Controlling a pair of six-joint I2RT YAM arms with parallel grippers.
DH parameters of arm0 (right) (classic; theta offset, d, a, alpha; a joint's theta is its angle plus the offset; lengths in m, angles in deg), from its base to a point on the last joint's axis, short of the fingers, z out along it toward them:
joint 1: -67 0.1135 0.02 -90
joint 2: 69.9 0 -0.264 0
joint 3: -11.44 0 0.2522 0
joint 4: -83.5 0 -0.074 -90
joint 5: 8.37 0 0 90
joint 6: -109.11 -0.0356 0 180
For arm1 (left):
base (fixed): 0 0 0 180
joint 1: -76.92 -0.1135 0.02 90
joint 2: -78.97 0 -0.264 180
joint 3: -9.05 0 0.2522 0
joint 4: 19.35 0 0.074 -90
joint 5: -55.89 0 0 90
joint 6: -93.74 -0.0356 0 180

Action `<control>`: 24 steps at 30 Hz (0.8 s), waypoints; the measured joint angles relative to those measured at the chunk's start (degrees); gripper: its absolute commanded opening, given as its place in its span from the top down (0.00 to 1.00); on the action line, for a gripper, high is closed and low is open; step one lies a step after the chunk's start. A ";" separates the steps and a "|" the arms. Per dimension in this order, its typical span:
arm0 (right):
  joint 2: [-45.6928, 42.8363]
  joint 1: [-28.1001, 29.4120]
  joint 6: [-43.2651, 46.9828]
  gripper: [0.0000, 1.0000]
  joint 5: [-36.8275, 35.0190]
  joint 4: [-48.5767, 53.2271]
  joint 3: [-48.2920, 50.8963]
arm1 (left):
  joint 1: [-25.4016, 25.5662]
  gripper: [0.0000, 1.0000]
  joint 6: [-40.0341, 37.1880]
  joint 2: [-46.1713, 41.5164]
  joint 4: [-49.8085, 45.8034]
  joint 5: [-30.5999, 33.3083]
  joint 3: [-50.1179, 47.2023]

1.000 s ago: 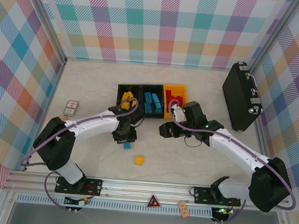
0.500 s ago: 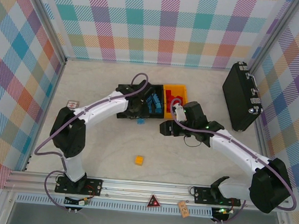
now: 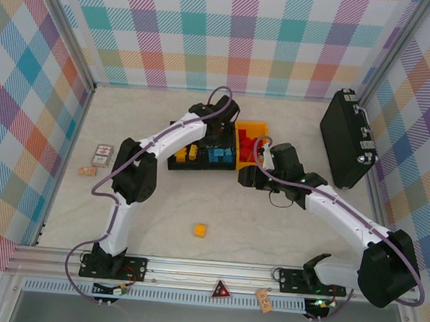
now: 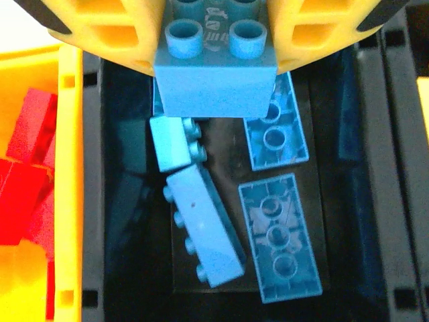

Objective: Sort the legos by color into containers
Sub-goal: Place the lego in the container.

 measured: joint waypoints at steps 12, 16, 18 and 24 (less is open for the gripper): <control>-0.02 -0.17 -0.20 0.41 -0.04 -0.04 0.09 | -0.04 0.63 -1.20 7.72 -4.26 3.52 7.78; -0.02 -0.17 -0.22 0.41 -0.04 -0.02 0.33 | -0.04 0.51 -1.40 8.55 -4.48 3.72 8.57; -0.02 -0.17 -0.22 0.41 -0.02 -0.04 0.33 | -0.04 0.46 -1.51 8.98 -4.48 3.72 9.46; -0.26 -0.17 -0.24 0.41 -0.04 -0.04 0.66 | -0.04 0.46 -1.79 9.03 -4.50 4.09 10.43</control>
